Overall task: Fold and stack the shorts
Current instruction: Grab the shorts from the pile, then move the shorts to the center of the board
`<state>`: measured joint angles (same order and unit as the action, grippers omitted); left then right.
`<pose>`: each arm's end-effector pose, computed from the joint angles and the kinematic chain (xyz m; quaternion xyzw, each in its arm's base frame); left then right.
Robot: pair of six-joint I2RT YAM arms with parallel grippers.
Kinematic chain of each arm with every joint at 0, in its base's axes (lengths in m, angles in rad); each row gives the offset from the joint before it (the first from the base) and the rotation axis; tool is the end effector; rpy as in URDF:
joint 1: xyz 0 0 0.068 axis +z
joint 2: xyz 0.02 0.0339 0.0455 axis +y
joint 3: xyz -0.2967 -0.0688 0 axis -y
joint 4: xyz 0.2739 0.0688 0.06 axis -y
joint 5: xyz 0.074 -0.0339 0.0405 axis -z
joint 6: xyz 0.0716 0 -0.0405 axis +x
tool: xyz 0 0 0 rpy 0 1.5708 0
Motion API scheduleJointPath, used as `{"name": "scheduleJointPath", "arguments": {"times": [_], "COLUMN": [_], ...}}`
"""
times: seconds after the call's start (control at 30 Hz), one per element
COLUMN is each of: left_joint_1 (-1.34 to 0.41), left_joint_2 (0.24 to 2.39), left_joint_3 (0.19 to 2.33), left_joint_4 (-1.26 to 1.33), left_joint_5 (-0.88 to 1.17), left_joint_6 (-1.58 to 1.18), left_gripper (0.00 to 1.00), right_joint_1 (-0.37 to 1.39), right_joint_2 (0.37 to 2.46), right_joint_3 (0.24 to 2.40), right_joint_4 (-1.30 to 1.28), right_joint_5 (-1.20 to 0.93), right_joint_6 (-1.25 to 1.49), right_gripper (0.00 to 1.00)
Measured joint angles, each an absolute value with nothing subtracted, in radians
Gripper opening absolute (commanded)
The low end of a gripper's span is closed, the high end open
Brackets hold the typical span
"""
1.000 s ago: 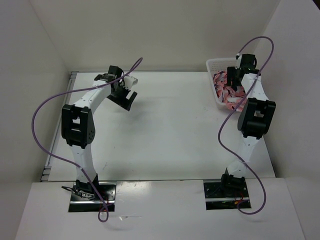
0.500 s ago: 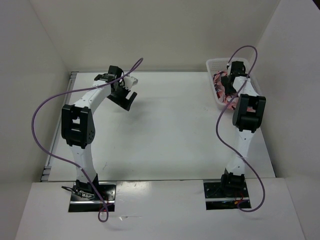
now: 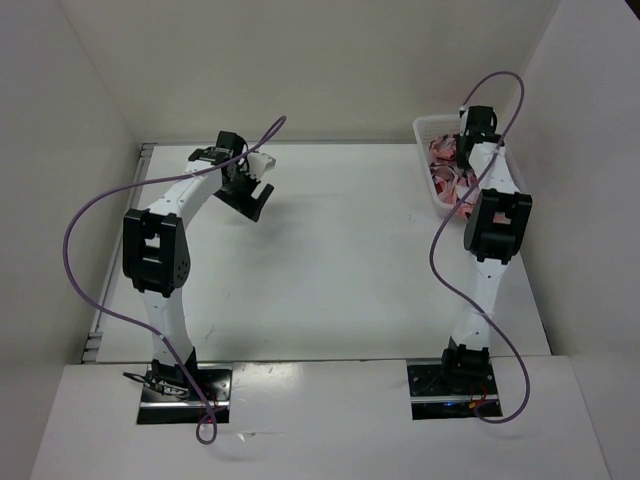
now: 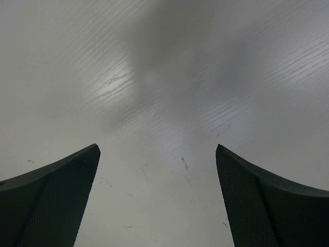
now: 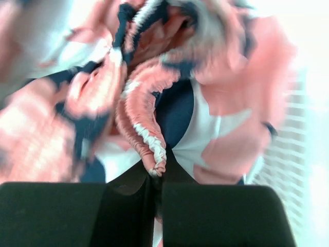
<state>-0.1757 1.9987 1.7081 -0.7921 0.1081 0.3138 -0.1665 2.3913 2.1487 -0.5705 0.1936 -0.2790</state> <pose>0.4819 -0.0934 0.2342 0.2475 0.9369 -0.0357 0.2443 0.6057 -0.1158 0.2035 -0.0163 0.9253 -0.1689 0.3392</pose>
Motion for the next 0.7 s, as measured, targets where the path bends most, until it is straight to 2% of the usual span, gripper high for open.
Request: {"name": "scheduleJointPath", "arguments": {"times": [0.3,0.47,0.57,0.7], "left_joint_1": [-0.176,-0.176,-0.176,-0.176], "left_joint_2": [1.982,1.913,1.852,1.760], "left_joint_3": [1.764,1.779,1.781,1.781], "left_joint_4": [-0.793,-0.792,-0.792,-0.793], "left_joint_5": [0.102,0.101,0.097,0.089], "left_joint_6": [0.317,0.317,0.318,0.318], "left_gripper": [1.00,1.00,1.00,1.00], "right_joint_1": [-0.182,-0.178,-0.118,0.044], "right_joint_2": [1.973,1.794,1.722,1.652], "right_joint_3": [2.149,2.230,2.283,2.329], "right_joint_4": [-0.484,-0.443,-0.438,-0.425], "right_joint_5": [0.156,0.127,0.092,-0.020], "right_joint_6": [-0.143,-0.073,-0.019,0.128], "right_gripper": [0.00,0.00,0.00,0.00]}}
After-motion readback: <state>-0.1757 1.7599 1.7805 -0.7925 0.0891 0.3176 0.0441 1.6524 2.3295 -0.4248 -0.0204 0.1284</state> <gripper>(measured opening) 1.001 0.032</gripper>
